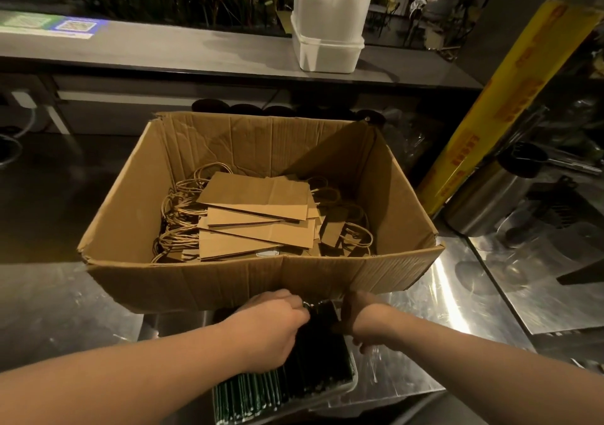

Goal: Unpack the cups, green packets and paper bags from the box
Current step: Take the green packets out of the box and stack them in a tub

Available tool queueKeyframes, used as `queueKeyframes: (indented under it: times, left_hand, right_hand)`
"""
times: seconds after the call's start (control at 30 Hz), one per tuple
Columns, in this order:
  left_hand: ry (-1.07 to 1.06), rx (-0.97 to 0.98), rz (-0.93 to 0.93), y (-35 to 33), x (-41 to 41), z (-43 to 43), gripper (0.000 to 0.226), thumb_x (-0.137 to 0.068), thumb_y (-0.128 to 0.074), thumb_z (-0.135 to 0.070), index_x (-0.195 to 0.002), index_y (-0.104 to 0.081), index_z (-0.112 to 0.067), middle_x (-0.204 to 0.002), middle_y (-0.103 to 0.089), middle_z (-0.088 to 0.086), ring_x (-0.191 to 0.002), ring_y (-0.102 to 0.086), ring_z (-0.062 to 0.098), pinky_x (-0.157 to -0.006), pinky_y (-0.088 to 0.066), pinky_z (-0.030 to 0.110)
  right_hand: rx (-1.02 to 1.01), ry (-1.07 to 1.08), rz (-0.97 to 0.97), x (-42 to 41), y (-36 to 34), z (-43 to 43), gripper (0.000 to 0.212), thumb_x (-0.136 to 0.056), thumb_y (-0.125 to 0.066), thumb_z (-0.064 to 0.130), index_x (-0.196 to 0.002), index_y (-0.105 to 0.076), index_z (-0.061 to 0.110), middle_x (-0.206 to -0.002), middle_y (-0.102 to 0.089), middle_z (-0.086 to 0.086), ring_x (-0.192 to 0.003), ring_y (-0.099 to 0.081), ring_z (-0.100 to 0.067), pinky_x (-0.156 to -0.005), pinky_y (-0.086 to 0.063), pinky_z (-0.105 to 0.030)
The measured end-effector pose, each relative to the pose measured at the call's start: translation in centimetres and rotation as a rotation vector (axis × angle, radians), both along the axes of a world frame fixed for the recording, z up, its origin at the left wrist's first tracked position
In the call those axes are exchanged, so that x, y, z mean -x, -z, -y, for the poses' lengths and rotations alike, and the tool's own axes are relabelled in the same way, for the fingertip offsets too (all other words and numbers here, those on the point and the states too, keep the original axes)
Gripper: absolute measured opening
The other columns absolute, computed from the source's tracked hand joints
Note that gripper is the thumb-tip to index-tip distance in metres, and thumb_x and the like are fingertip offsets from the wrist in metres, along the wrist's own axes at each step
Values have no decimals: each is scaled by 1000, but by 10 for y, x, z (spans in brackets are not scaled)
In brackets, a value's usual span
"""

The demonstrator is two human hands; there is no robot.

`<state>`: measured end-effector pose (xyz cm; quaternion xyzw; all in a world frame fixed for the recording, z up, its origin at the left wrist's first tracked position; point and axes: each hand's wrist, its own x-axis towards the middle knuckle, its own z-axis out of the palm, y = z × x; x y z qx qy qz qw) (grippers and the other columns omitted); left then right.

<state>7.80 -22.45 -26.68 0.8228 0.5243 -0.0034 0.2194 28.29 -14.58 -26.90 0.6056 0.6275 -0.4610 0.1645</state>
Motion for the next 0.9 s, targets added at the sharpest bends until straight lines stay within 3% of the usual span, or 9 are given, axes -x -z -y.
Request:
queueKeyframes:
  times: [0.1, 0.17, 0.27, 0.4, 0.5, 0.6, 0.67, 0.8, 0.9]
  left_hand:
    - [-304, 95, -11, 3, 26, 19, 31, -100, -55, -29, -130, -50, -31, -125, -51, -13, -123, -48, 12, -107, -44, 34]
    - [-497, 239, -30, 8, 38, 33, 39, -98, -60, -36, -132, -44, -25, -134, -48, -5, -132, -45, 21, -111, -42, 36]
    - [-830, 473, 33, 13, 49, 50, 54, -99, -63, -38, -138, -33, -16, -148, -41, 9, -138, -45, 28, -111, -44, 37]
    - [-1197, 841, 370, 18, 55, 60, 41, -103, -60, -28, -135, -42, -11, -111, -58, 7, -97, -63, 24, -66, -60, 32]
    - [-1238, 825, 508, 20, 57, 59, 36, -102, -62, -21, -130, -42, -13, -105, -56, 4, -106, -66, 30, -53, -51, 28]
    - [-1201, 788, 492, 15, 61, 58, 52, -99, -68, -23, -141, -39, -12, -114, -57, 9, -83, -63, 22, -48, -48, 27]
    - [-1174, 828, 472, 12, 66, 58, 57, -94, -74, -24, -140, -43, -9, -127, -57, 15, -96, -68, 31, -54, -58, 32]
    - [-1129, 909, 487, -4, 69, 67, 26, -90, -77, -18, -94, -51, -19, -111, -66, 15, -98, -72, 32, -76, -64, 47]
    - [-1083, 1023, 491, -6, 68, 76, 28, -91, -74, -15, -112, -56, -11, -112, -73, 15, -92, -77, 31, -81, -63, 48]
  right_hand:
    - [-24, 29, -27, 3, 8, 5, 39, -96, -70, 19, -131, -54, 13, -112, -67, -8, -90, -76, -23, -68, -64, -29]
    - [-15, 113, -52, 4, 11, 5, 28, -94, -72, 13, -118, -58, 14, -95, -64, -3, -96, -75, -27, -73, -64, -31]
    - [55, 236, -155, 2, 11, 6, 31, -94, -70, 6, -108, -49, 23, -99, -59, -1, -106, -70, -33, -76, -64, -40]
    - [92, 302, -202, -1, 10, 9, 39, -94, -65, -4, -119, -48, 20, -105, -61, -5, -83, -73, -29, -58, -63, -35]
    - [68, 257, -165, 3, 12, 14, 28, -95, -65, -3, -116, -56, 14, -102, -66, -9, -80, -74, -27, -61, -64, -36]
    - [59, 221, -106, 3, 15, 16, 23, -97, -62, -1, -119, -61, 7, -101, -70, -12, -81, -76, -27, -62, -64, -35]
    - [80, 198, -100, -1, 12, 17, 18, -100, -59, 1, -117, -63, 6, -98, -70, -11, -74, -73, -20, -60, -63, -30]
    - [195, 192, -28, -16, 3, 22, 5, -98, -63, 3, -97, -67, 2, -78, -71, -10, -62, -69, -19, -67, -61, -31]
    - [254, 204, -18, -21, 6, 36, 3, -96, -66, 1, -95, -66, -2, -76, -69, -12, -60, -68, -22, -74, -62, -40]
